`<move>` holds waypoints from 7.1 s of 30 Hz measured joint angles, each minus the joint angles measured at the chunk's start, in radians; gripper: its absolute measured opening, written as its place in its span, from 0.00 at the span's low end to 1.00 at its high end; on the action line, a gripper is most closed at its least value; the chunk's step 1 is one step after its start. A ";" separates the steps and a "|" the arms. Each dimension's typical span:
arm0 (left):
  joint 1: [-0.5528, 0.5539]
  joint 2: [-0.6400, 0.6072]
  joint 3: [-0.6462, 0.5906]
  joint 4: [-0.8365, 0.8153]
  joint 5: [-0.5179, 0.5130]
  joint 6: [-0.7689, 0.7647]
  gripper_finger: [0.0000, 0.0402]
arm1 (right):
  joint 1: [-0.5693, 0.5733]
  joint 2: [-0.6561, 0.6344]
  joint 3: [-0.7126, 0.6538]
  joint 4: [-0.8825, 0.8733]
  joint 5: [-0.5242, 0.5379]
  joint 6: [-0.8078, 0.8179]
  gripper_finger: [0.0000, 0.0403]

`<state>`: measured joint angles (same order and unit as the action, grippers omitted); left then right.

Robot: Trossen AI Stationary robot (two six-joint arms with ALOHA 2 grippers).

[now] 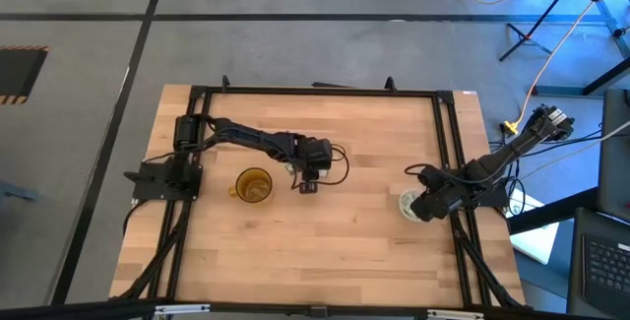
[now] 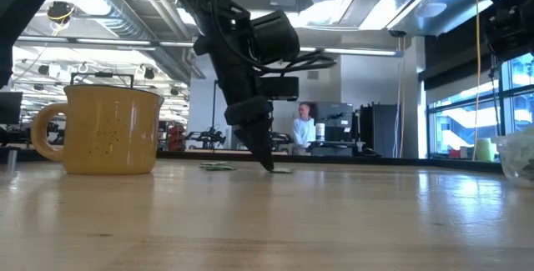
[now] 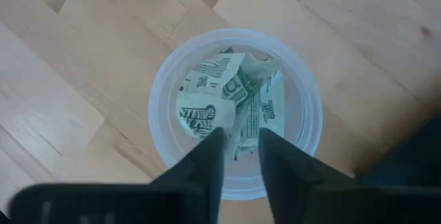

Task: Pick and place Stevia / Truvia into bins
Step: Put the green stevia packet into the transparent container

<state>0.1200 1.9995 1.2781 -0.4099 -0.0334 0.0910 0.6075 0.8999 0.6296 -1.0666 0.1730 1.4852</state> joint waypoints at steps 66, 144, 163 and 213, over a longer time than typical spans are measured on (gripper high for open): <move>-0.198 0.006 0.200 0.298 -0.027 0.217 0.01 | -0.071 0.001 0.000 0.590 0.411 -0.316 0.32; -0.076 -0.029 0.135 -0.384 -0.086 -0.019 0.29 | 0.088 -0.097 -0.097 0.198 0.146 0.035 0.00; -0.044 -0.029 0.135 -0.533 -0.110 -0.016 0.28 | 0.088 -0.097 -0.211 0.207 0.126 0.082 0.19; -0.033 0.034 0.140 -0.538 -0.087 -0.028 0.01 | 0.088 -0.097 -0.046 0.226 0.334 -0.082 0.31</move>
<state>0.0868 2.0339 1.4181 -0.9474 -0.1206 0.0632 0.6956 0.8024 0.5835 -0.8407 0.5075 1.4033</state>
